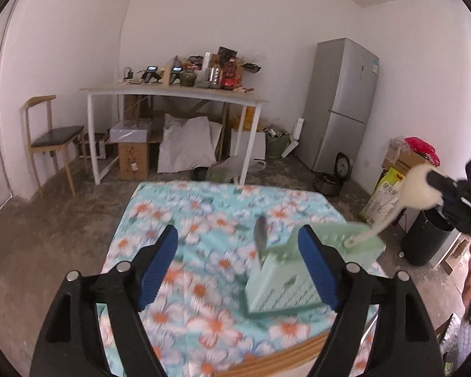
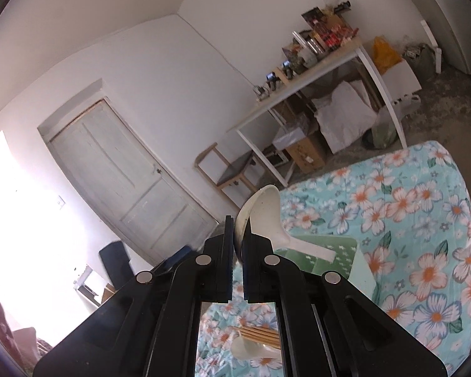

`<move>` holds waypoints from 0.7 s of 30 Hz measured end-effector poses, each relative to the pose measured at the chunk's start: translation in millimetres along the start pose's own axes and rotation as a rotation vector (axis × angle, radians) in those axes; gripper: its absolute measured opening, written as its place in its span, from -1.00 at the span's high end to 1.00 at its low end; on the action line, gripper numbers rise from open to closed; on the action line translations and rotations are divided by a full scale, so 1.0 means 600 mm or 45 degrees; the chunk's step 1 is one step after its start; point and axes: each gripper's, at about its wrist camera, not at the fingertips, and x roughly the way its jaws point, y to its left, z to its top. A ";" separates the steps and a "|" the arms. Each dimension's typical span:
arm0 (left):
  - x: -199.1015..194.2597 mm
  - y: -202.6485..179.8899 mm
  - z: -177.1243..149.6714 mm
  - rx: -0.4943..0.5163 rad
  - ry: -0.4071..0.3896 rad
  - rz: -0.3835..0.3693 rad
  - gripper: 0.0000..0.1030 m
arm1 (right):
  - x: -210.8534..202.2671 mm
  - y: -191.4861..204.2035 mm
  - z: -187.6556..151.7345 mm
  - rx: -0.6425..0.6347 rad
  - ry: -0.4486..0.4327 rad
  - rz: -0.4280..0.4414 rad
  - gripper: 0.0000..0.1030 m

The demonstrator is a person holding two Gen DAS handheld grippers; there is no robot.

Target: Organize utensils

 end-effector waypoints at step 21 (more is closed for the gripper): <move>0.011 -0.022 -0.157 0.021 0.270 -0.037 -0.66 | 0.053 -0.015 -0.008 -0.137 0.106 -0.334 0.00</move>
